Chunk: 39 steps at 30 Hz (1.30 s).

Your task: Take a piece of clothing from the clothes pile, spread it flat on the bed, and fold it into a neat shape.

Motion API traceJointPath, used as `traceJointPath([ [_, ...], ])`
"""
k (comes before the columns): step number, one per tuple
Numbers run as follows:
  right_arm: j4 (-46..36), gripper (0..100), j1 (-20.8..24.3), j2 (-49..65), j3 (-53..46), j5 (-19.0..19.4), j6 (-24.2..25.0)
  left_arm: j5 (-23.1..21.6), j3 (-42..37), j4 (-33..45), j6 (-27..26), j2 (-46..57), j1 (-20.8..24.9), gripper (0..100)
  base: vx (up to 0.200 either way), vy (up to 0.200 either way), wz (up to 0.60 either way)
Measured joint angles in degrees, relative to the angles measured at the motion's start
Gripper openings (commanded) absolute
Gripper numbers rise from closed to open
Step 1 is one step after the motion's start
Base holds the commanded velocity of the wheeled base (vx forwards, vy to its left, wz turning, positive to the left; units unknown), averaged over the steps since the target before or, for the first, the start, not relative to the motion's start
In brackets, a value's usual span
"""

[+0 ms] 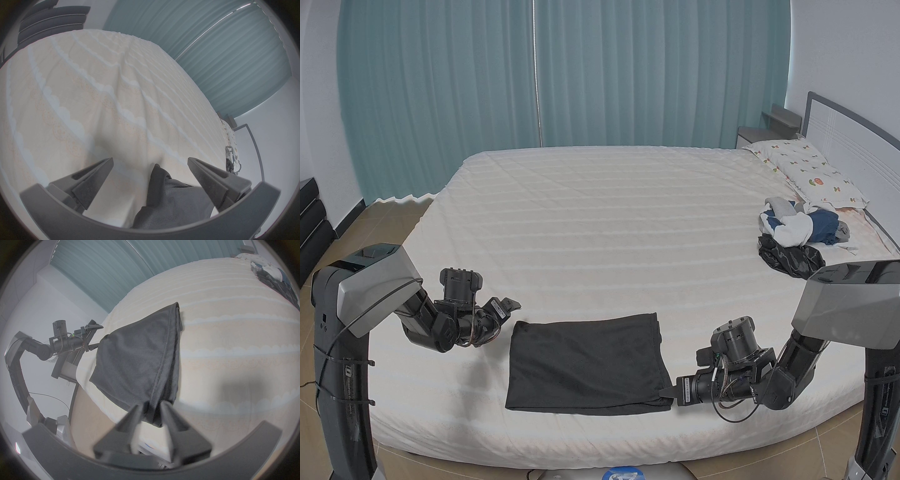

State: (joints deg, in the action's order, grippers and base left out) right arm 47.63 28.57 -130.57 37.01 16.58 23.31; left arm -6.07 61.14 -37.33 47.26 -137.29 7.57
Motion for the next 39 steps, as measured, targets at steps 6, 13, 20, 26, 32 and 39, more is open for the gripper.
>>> traceJointPath([
  [6, 0.73, 100, -0.72, 0.3, 1.38, -0.3, 0.12, 0.02, 0.05, 0.0, 0.0, 0.0, 0.0, 100, 0.0, 0.0, 0.0],
  [13, 0.78, 100, -2.56, -1.1, 9.87, -4.13, 5.38, 0.0, 0.11, 0.0, 0.0, 0.0, 0.0, 100, 0.0, 0.0, 0.0],
  [20, 0.43, 100, -2.73, -7.19, 22.36, -11.68, 10.05, 0.02, 0.05, -0.04, -0.05, 0.0, 0.0, 100, 0.0, 0.0, 0.0],
  [26, -0.41, 100, -2.54, -13.71, 31.65, -15.38, 11.29, 0.02, -0.02, -0.09, -0.09, 0.0, 0.06, 100, 0.0, 0.0, 0.0],
  [32, -0.66, 0, -2.73, -17.6, 36.72, -16.18, 11.67, 0.09, -0.06, -0.09, -0.13, 0.0, 0.11, 100, 0.0, 0.0, 0.0],
  [39, -0.06, 0, -2.91, -20.29, 39.8, -18.03, 11.86, 0.09, -0.11, -0.09, -0.18, 0.0, 0.09, 100, 0.0, 0.0, 0.0],
])
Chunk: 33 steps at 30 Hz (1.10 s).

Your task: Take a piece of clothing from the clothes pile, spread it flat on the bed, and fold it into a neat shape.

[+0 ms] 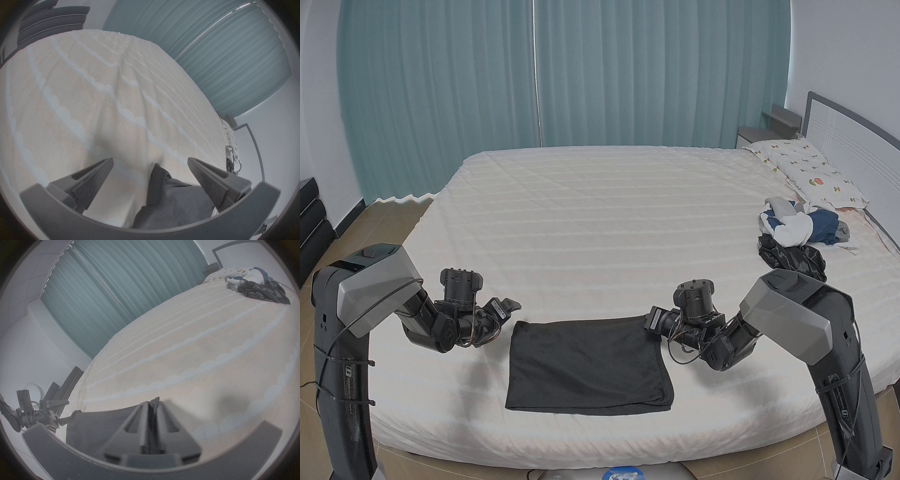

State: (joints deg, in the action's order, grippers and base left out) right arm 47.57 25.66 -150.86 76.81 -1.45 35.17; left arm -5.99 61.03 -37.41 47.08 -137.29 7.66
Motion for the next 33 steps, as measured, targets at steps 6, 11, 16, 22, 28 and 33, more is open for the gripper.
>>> traceJointPath([
  [6, 0.2, 0, -1.02, -0.68, 0.48, -0.32, 0.46, 0.02, 0.07, 0.0, 0.0, 0.0, 0.02, 100, 0.0, 0.0, 0.0],
  [11, 0.24, 0, -1.6, -1.18, 0.91, -0.93, 0.84, 0.02, 0.13, 0.16, 0.0, 0.0, 0.02, 100, 0.0, 0.0, 0.0],
  [16, 0.33, 0, -1.71, -1.6, 1.44, -1.15, 0.84, 0.0, 0.16, 0.16, 0.02, 0.0, 0.02, 100, 0.0, 0.0, 0.0],
  [22, 0.6, 100, -1.72, -1.71, 1.38, -1.33, 0.85, 0.0, 0.22, 0.16, 0.0, 0.0, 0.09, 100, 0.0, 0.0, 0.0],
  [28, 1.51, 100, -2.79, -0.4, -0.33, -1.74, 1.34, -0.09, 0.05, 0.17, 0.27, 0.11, -0.02, 100, 0.0, 0.0, 0.0],
  [33, 4.08, 100, -5.3, 3.19, -6.62, -2.16, 3.45, -0.09, -0.28, 0.13, 0.27, 1.02, -0.49, 100, 0.0, 0.0, 0.0],
])
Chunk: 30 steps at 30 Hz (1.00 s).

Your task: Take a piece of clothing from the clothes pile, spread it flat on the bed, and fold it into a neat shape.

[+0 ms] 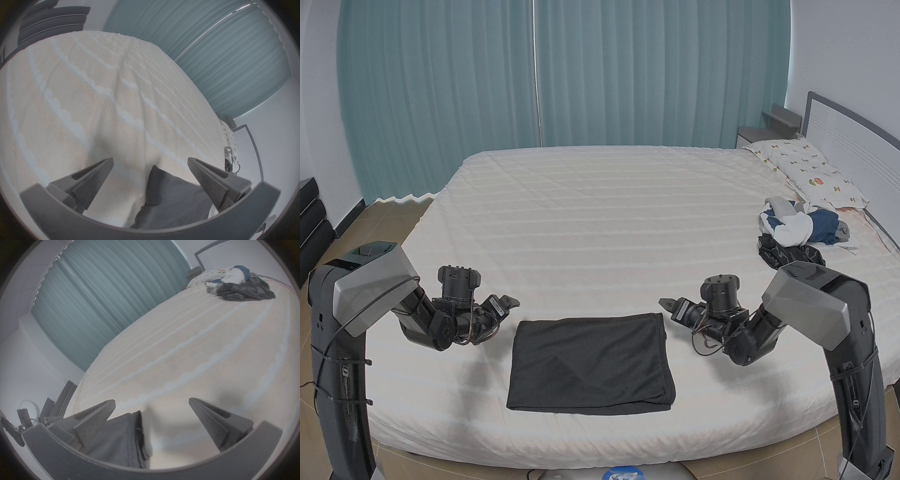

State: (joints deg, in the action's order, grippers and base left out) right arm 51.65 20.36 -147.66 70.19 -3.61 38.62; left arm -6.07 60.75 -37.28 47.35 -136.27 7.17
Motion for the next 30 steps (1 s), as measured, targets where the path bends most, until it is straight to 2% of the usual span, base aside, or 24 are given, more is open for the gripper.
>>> traceJointPath([
  [8, 9.11, 100, -5.84, 11.14, -19.79, -0.05, 1.08, 0.05, -2.28, 0.0, -1.91, 6.44, -0.54, 100, 0.0, 0.0, 0.0],
  [15, 13.85, 100, -9.25, 27.62, -35.63, 0.17, -0.2, 0.3, -10.4, -1.65, -4.95, 19.42, -0.73, 100, 0.0, 0.0, 0.0],
  [24, 15.3, 100, -10.86, 52.04, -52.97, 0.3, -9.73, 1.07, -24.78, -3.72, -7.97, 42.5, -1.02, 100, 0.0, 0.0, 0.0],
  [30, 12.18, 100, -11.46, 69.11, -61.38, 0.33, -16.92, 3.45, -33.66, -4.29, -12.29, 58.3, -1.17, 100, 0.0, 0.0, 0.0],
])
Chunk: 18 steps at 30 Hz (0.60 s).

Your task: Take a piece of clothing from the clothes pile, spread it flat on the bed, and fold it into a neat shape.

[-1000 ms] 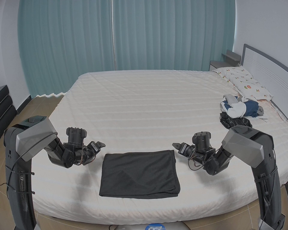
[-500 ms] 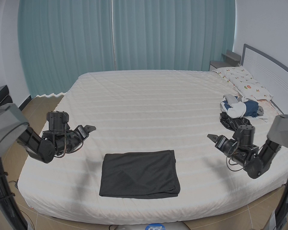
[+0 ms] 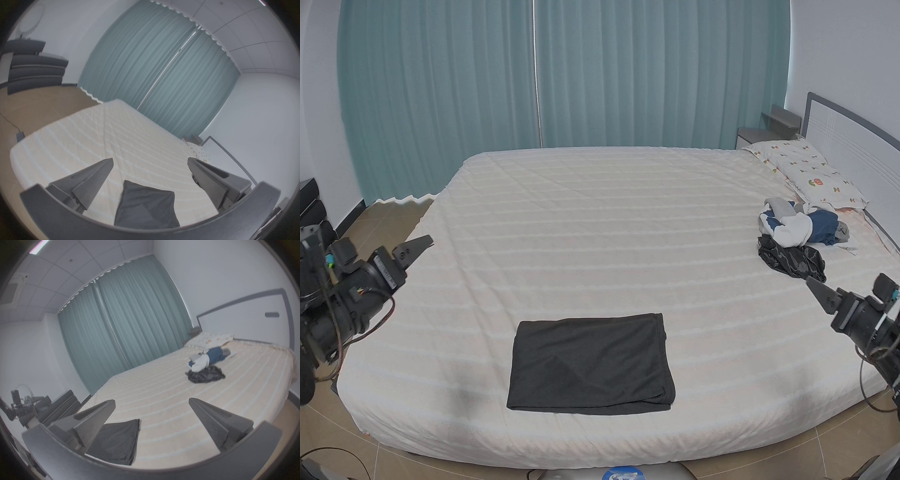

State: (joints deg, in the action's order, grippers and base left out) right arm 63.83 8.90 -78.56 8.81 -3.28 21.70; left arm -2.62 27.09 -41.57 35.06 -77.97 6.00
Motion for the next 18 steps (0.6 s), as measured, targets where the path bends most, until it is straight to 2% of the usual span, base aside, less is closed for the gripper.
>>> traceJointPath([
  [5, -8.19, 100, -0.39, 14.4, -4.08, -0.06, -5.01, 2.62, -6.3, -0.15, -4.77, 11.33, -0.05, 100, 0.0, 0.0, 0.0],
  [11, -25.12, 100, -1.52, 31.71, -6.34, -0.02, -12.0, 6.29, -12.51, 1.56, -12.95, 23.87, -0.1, 100, 0.0, 0.0, 0.0],
  [15, -36.05, 100, -3.08, 42.78, -7.06, 0.05, -16.45, 8.36, -15.17, 6.79, -18.86, 33.43, -0.1, 100, 0.0, 0.0, 0.0],
  [18, -43.58, 100, -4.41, 50.31, -7.22, 0.06, -19.19, 10.28, -16.4, 13.82, -23.41, 40.48, -0.16, 100, 0.0, 0.0, 0.0],
])
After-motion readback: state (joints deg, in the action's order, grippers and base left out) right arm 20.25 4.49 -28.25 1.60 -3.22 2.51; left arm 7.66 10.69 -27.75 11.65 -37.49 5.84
